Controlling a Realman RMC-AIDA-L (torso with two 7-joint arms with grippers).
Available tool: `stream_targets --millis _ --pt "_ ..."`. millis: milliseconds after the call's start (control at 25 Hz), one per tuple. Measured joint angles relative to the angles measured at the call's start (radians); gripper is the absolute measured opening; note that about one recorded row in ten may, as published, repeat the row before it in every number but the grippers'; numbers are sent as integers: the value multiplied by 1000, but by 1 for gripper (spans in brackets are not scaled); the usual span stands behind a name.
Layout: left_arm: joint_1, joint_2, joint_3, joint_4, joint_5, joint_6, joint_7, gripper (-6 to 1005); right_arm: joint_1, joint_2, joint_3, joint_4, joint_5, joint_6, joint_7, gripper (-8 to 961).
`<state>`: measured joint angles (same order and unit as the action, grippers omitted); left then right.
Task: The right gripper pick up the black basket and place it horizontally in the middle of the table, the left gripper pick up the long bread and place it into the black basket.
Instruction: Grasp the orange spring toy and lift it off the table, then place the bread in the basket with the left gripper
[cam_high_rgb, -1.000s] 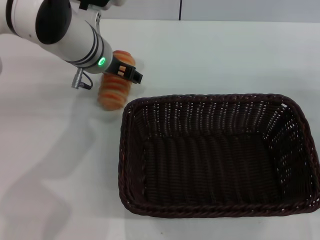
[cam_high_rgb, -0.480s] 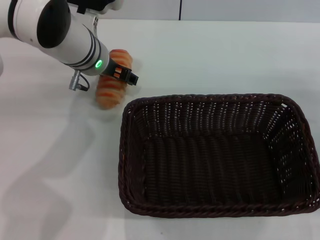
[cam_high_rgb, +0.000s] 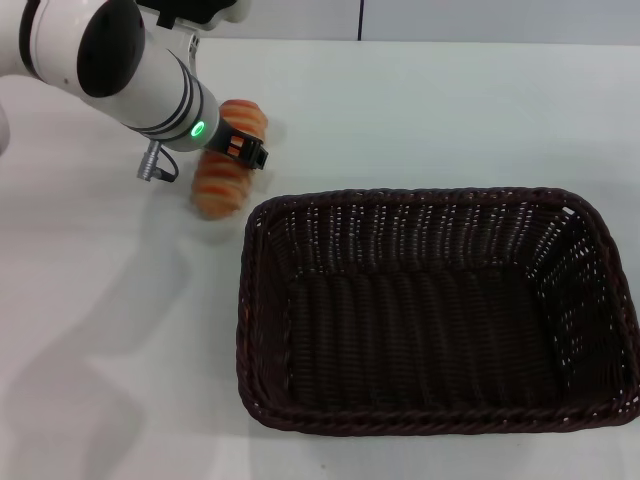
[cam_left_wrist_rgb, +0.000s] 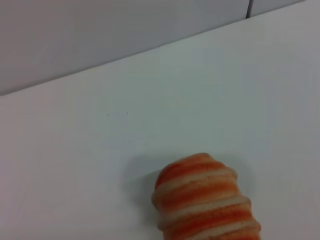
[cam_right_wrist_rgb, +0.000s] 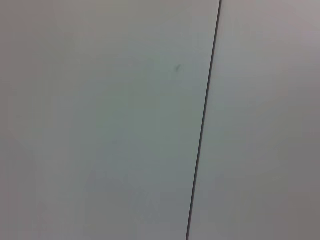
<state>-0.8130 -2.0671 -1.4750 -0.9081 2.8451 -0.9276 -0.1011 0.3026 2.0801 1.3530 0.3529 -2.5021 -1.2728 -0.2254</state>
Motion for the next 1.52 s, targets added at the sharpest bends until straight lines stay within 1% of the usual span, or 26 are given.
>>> stream_targets --millis 120,240,280,320,440,480,520,560,600,640,680,760,800,840,920,960,1000,1040,1160,1200,1240,1320,1360,1440,1480,1520 --pt "5 0 1 -6 5 1 0 656 -1 0 0 0 0 0 0 433" --pt "18 2 -5 -39 5 1 6 592 -3 0 0 0 0 -1 0 433" --pt "40 4 -26 -93 4 -11 39 578 -4 0 0 0 0 -1 0 433" --pt "40 4 -26 -93 4 -11 39 564 -4 0 0 0 0 -1 0 433" --pt "76 5 -93 -197 -8 -60 127 525 -7 0 0 0 0 -1 0 433" --pt "76 5 -93 -197 -8 -60 127 515 -7 0 0 0 0 -1 0 433" --pt "103 4 -141 -285 -33 -101 202 504 -7 -1 0 0 1 -1 0 433" --pt "131 5 -186 -393 -95 -159 295 493 -8 -1 0 0 2 -1 0 433" --pt "131 5 -186 -393 -95 -159 295 483 -8 -1 0 0 2 -1 0 433" --pt "140 5 -205 -435 -124 -186 336 474 -8 -1 0 0 3 -1 0 433" --pt "140 5 -205 -435 -124 -186 336 464 -8 -1 2 0 3 -1 0 433" --pt "157 6 -258 -558 -226 -279 444 445 -8 -2 5 0 3 -1 0 433" --pt "157 6 -258 -558 -226 -279 444 441 -8 -2 5 0 3 -1 0 433" --pt "162 5 -270 -602 -267 -327 481 437 -8 -2 5 0 3 -1 0 433" --pt "162 5 -270 -602 -267 -327 481 430 -7 -3 6 -1 3 -1 0 433" --pt "164 6 -291 -693 -372 -457 564 426 -5 -3 7 -2 4 -1 0 433" --pt "164 6 -291 -693 -372 -457 564 422 -5 -3 7 -2 4 -1 0 433" --pt "165 7 -293 -739 -431 -526 602 418 -4 -3 8 -3 5 -1 0 433" --pt "165 7 -293 -739 -431 -526 602 407 -3 -3 9 -4 6 0 0 433" --pt "166 6 -287 -782 -489 -588 637 403 -3 -3 9 -5 6 0 0 433" --pt "169 5 -270 -821 -623 -698 725 380 -2 -3 9 -5 6 0 0 433" --pt "170 4 -260 -821 -651 -717 751 334 -2 -3 9 -5 6 0 0 433" --pt "170 4 -260 -821 -651 -717 751 327 -2 -3 9 -5 6 0 0 433" --pt "184 3 -216 -815 -678 -726 810 313 -2 -3 9 -2 7 0 0 433" --pt "184 3 -216 -815 -678 -726 810 306 -2 -3 9 -2 7 0 0 433" --pt "188 2 -189 -811 -676 -718 818 299 -3 -3 9 -1 6 0 0 433"
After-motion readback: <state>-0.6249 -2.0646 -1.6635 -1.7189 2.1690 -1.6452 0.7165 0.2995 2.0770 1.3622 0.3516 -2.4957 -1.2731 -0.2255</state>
